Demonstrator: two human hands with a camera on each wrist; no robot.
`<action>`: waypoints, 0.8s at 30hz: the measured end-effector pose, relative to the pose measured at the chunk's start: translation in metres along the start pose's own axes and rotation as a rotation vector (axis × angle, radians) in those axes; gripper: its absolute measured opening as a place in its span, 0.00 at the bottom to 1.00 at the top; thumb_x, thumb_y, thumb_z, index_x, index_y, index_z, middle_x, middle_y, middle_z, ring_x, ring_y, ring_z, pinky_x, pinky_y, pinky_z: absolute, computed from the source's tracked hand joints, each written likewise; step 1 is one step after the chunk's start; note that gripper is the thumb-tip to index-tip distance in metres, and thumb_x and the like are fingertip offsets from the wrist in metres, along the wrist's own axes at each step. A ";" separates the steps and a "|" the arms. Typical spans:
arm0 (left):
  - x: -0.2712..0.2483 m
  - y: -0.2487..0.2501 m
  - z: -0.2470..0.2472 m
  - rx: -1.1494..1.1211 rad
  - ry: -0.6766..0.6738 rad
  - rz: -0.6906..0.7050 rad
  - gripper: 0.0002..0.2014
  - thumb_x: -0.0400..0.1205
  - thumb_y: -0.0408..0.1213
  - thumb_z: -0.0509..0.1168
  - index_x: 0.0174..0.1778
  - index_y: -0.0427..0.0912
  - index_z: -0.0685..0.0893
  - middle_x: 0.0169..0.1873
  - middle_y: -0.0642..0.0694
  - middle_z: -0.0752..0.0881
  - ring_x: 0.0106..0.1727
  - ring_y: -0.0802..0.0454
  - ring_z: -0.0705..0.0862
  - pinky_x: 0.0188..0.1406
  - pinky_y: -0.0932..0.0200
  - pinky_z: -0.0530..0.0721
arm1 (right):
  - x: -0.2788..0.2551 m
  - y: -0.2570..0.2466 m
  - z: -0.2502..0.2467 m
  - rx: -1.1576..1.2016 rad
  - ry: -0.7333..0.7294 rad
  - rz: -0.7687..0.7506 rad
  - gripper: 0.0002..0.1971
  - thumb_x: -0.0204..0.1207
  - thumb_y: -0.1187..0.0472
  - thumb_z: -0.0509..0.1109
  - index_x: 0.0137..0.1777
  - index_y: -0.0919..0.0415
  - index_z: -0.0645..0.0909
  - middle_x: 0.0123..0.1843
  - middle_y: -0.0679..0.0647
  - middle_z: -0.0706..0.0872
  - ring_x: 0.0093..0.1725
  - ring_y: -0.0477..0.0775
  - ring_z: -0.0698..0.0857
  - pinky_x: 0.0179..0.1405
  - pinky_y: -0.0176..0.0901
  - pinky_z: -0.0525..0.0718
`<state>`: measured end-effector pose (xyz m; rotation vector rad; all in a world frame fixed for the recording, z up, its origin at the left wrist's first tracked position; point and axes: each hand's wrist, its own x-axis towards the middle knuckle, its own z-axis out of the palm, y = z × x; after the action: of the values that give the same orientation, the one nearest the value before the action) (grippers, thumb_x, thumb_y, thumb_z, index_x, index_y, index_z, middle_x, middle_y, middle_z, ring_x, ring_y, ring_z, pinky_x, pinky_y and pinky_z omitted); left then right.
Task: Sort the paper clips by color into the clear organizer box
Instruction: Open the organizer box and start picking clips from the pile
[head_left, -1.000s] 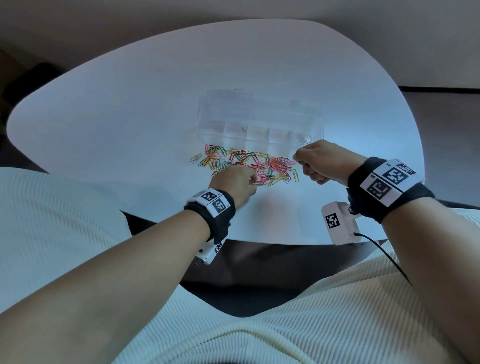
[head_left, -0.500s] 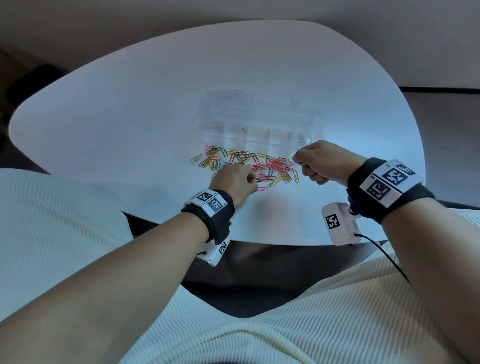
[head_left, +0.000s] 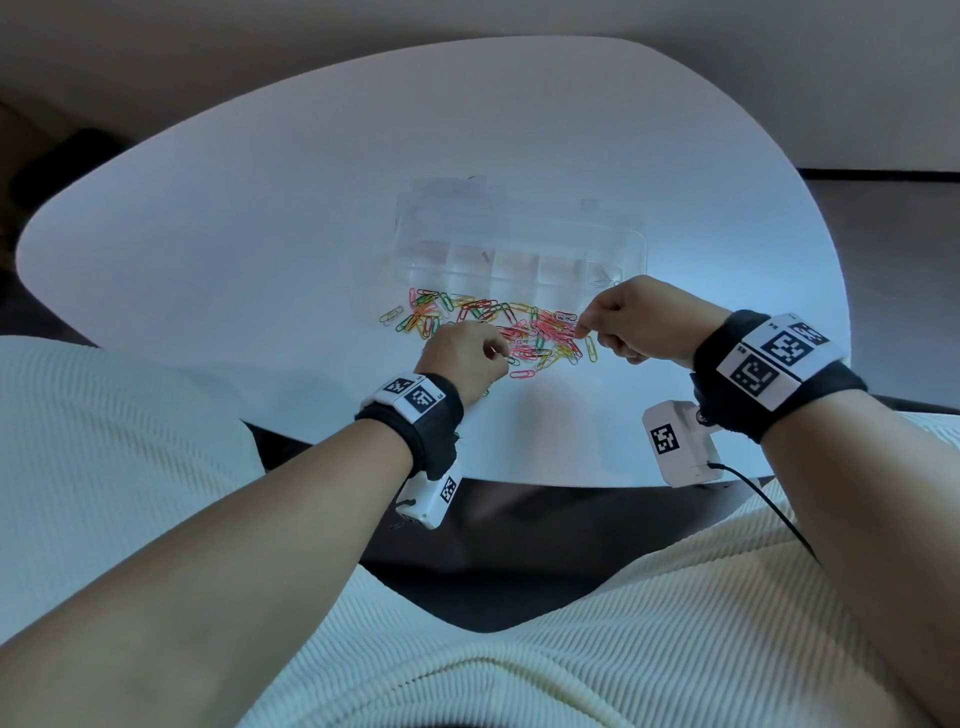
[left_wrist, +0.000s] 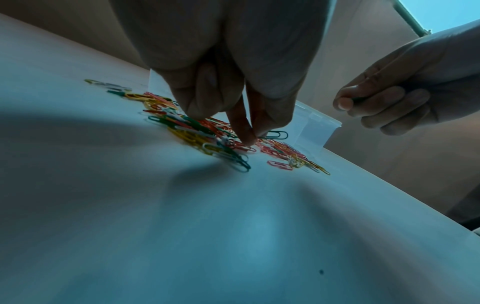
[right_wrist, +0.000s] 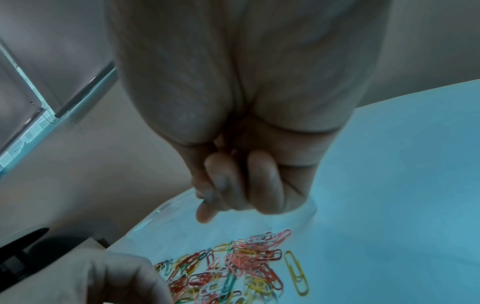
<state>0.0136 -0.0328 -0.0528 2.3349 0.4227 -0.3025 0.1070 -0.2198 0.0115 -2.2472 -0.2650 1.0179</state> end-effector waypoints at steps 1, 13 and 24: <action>0.000 0.000 0.000 0.000 -0.002 -0.013 0.05 0.74 0.34 0.68 0.41 0.46 0.89 0.40 0.49 0.89 0.44 0.50 0.86 0.49 0.55 0.87 | 0.000 0.000 0.000 -0.008 -0.001 -0.003 0.13 0.83 0.62 0.64 0.43 0.66 0.87 0.28 0.55 0.76 0.24 0.52 0.70 0.25 0.39 0.73; -0.001 0.009 -0.005 -0.170 0.074 -0.031 0.02 0.70 0.30 0.72 0.34 0.40 0.87 0.36 0.49 0.88 0.39 0.54 0.84 0.39 0.62 0.82 | 0.006 0.002 -0.001 0.196 0.076 -0.006 0.14 0.83 0.71 0.57 0.46 0.63 0.84 0.32 0.54 0.84 0.25 0.50 0.73 0.26 0.37 0.72; -0.001 0.009 -0.002 -0.264 0.014 -0.067 0.09 0.71 0.32 0.71 0.31 0.54 0.87 0.37 0.51 0.89 0.42 0.53 0.87 0.48 0.53 0.88 | 0.008 0.002 -0.004 0.243 0.115 -0.015 0.18 0.81 0.74 0.54 0.45 0.61 0.85 0.37 0.56 0.85 0.26 0.50 0.77 0.27 0.38 0.74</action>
<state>0.0163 -0.0375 -0.0452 2.0696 0.5164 -0.2465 0.1146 -0.2197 0.0075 -2.0702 -0.1016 0.8603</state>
